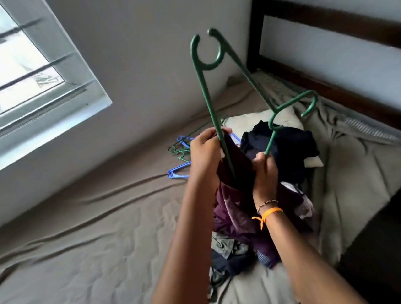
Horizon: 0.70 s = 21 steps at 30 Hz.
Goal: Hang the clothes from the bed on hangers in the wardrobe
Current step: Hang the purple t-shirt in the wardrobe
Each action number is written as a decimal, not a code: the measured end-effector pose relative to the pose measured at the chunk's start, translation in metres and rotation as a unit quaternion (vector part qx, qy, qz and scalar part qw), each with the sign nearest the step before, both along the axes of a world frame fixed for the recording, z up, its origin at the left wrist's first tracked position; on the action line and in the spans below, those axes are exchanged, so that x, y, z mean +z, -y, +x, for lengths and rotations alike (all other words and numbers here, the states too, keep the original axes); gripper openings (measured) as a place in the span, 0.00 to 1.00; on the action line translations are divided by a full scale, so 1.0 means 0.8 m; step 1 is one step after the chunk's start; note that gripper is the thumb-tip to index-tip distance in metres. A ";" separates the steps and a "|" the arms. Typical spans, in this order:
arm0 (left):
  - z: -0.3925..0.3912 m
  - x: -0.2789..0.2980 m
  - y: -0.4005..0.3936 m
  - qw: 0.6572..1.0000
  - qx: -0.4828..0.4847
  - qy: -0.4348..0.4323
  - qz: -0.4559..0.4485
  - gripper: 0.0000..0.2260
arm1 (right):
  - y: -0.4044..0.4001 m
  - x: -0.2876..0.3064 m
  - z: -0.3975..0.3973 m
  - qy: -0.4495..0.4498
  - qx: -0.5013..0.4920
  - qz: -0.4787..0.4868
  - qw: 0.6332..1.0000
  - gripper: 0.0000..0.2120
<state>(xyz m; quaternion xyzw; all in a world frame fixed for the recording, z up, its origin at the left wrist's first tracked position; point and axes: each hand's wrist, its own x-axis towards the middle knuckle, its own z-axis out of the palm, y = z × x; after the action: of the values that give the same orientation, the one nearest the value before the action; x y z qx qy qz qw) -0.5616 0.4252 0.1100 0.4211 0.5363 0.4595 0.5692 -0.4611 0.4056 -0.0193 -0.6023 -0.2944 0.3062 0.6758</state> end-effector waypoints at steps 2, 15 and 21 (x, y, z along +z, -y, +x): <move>-0.004 0.017 0.009 1.000 0.005 0.018 0.004 0.14 | 0.024 0.004 0.017 0.032 0.027 -0.013 0.999 0.06; -0.038 0.076 0.056 0.986 -0.105 0.112 -0.066 0.10 | 0.078 0.108 0.078 0.066 -0.013 0.037 0.997 0.15; -0.085 0.087 0.053 0.977 -0.141 0.137 -0.078 0.16 | 0.104 0.121 0.120 0.166 -0.020 0.030 0.985 0.12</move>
<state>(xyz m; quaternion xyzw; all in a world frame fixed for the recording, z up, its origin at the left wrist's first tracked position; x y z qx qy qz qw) -0.6300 0.3831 0.1798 0.3799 0.4223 0.3850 0.7274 -0.3652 0.3223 0.0772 -0.6299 -0.3995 0.1788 0.6416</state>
